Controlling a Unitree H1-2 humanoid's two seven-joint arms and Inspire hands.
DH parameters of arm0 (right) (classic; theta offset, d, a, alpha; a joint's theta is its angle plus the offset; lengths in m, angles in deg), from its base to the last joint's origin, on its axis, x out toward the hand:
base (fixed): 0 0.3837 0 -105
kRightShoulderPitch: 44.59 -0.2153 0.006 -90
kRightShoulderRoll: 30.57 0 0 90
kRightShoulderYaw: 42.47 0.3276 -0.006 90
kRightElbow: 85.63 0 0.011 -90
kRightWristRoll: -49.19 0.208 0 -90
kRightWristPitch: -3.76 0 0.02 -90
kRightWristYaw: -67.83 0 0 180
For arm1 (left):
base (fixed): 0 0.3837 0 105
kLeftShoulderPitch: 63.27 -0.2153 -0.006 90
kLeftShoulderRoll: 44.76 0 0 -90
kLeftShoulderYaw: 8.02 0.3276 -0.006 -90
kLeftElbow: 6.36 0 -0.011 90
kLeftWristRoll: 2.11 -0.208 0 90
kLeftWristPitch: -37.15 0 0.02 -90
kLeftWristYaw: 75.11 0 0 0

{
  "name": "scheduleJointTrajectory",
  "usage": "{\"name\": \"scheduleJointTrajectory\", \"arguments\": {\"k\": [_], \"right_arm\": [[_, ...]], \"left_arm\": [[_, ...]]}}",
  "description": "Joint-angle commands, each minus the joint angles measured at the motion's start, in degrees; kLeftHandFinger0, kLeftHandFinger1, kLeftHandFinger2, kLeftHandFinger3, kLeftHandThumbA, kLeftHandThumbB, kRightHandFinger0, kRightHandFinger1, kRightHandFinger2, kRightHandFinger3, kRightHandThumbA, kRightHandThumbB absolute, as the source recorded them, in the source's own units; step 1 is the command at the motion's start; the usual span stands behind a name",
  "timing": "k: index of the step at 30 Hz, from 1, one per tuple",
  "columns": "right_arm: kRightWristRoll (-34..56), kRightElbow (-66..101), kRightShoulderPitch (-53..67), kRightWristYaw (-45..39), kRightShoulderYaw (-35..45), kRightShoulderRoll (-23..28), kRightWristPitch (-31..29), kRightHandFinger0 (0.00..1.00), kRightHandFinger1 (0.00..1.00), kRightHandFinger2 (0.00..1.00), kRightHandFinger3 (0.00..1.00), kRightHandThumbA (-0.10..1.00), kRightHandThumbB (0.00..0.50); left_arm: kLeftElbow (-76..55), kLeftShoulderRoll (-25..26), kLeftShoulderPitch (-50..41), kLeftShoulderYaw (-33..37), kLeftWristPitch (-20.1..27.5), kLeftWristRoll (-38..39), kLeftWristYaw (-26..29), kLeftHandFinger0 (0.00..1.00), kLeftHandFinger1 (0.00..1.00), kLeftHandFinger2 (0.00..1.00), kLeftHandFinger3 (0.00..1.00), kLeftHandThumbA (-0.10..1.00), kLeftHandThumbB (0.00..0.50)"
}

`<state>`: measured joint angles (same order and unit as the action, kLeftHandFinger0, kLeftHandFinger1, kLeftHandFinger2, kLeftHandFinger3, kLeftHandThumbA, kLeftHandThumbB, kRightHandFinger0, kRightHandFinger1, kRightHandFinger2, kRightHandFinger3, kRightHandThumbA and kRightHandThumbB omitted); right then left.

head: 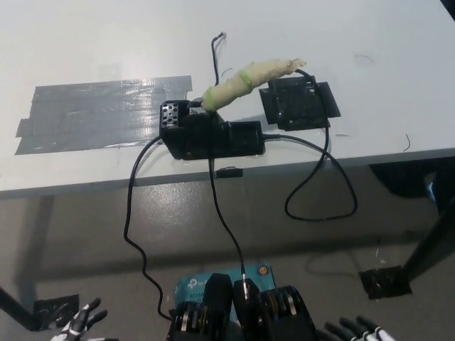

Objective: The robot uses its right hand to grab and lift the soldering gun kept on the middle of the table and puts it in its base

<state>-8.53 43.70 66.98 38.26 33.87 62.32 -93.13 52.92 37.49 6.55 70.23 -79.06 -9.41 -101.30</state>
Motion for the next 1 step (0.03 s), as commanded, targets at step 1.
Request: {"name": "scheduleJointTrajectory", "arguments": {"k": [1], "right_arm": [[2.7, 0.6, 0.0, 2.8, 1.5, -0.7, 0.1, 1.00, 1.00, 1.00, 1.00, 0.41, 0.224]], "left_arm": [[-1.6, 1.2, -0.6, 0.9, -0.7, 1.0, 2.3, 1.00, 0.75, 1.00, 1.00, 1.00, 0.425]]}}
